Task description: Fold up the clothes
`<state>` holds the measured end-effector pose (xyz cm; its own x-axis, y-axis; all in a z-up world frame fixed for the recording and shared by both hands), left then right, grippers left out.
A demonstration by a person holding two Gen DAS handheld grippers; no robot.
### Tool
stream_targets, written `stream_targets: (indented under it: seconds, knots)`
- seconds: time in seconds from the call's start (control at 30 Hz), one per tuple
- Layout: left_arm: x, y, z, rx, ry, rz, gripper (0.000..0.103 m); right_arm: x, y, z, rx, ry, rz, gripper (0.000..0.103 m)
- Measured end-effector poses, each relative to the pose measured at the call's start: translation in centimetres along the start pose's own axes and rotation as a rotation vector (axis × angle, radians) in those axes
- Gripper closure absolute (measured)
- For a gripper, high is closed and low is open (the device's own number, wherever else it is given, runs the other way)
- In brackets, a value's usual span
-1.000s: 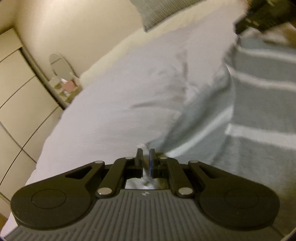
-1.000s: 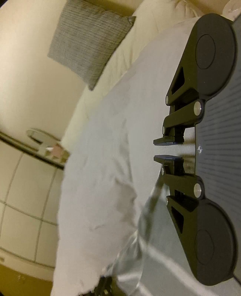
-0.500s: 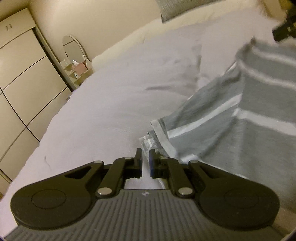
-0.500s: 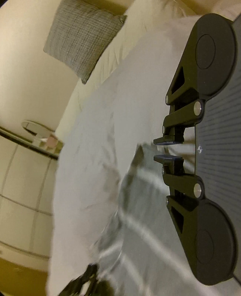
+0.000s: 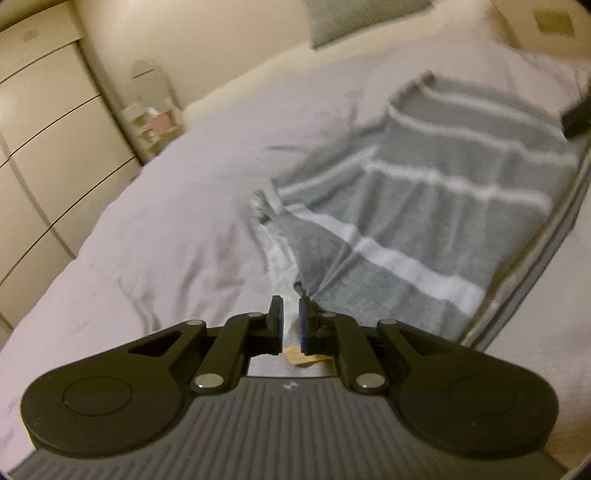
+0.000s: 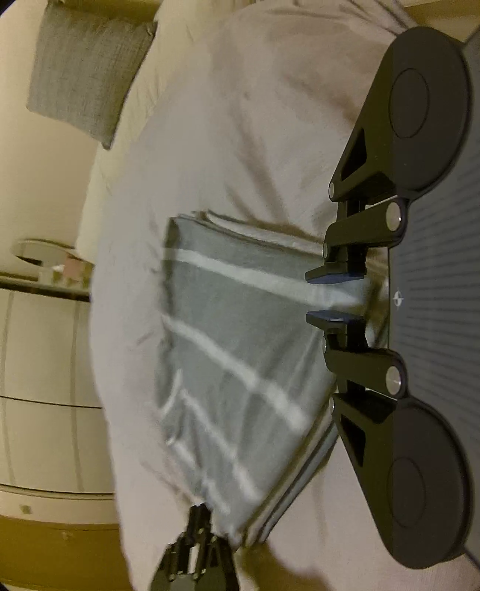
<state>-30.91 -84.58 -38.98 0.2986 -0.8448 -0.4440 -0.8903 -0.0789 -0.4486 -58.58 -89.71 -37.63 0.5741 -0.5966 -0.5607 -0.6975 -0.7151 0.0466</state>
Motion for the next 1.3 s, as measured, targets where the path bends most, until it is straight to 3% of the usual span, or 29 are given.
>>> stream_targets:
  seconds: [0.13, 0.27, 0.33, 0.47, 0.53, 0.7, 0.83, 0.87, 0.97, 1.03, 1.3]
  knots:
    - [-3.9, 0.9, -0.2, -0.099, 0.038, 0.018, 0.095, -0.5, -2.4, 0.9, 0.034, -0.001, -0.047, 0.078]
    - [-3.5, 3.0, 1.0, -0.065, -0.021, 0.026, 0.095, 0.2, -3.4, 2.4, 0.115, -0.061, -0.065, 0.074]
    - [-3.7, 3.0, 1.5, -0.075, -0.037, 0.012, 0.095, -1.0, -3.3, 2.3, 0.169, -0.041, -0.061, 0.074]
    - [-6.1, 2.0, 2.3, -0.22, -0.064, 0.0, 0.094, -3.7, -3.5, 2.9, 0.248, -0.006, -0.041, 0.06]
    - [-7.5, 2.5, 2.7, -0.264, -0.082, 0.001, 0.084, -4.2, -3.8, 3.7, 0.293, -0.017, -0.037, 0.058]
    - [-9.8, 5.0, 3.4, -0.373, -0.129, 0.057, 0.072, -4.8, -4.7, 4.5, 0.389, -0.045, -0.035, 0.055]
    - [-11.0, 6.9, 3.0, -0.38, -0.135, 0.07, 0.04, -5.2, -5.5, 4.2, 0.385, -0.055, -0.01, 0.034]
    - [-11.2, 7.2, 2.9, -0.381, -0.135, 0.073, 0.036, -5.3, -5.7, 4.2, 0.381, -0.061, -0.001, 0.027]
    - [-11.9, 7.9, 2.6, -0.392, -0.146, 0.091, 0.02, -6.0, -6.0, 4.2, 0.381, -0.084, 0.021, 0.015]
    - [-12.5, 8.1, 2.4, -0.394, -0.145, 0.092, 0.001, -6.2, -6.3, 4.3, 0.376, -0.089, 0.029, 0.015]
    - [-14.3, 8.8, 2.5, -0.4, -0.164, 0.089, 0.001, -7.5, -7.2, 4.8, 0.37, -0.113, 0.043, 0.015]
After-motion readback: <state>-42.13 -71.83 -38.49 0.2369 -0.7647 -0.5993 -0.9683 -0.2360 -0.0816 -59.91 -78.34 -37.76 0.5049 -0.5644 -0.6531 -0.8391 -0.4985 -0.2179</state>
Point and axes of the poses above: each gripper's, at about its wrist camera, not at the fingertips, and x roughly the way its jaws point, y to its right, z to its underside, the point moved 8 cm from there along x, roughly the way its jaws point, and after that the axes turned 5 degrees about -z, right-handed, at the moved point
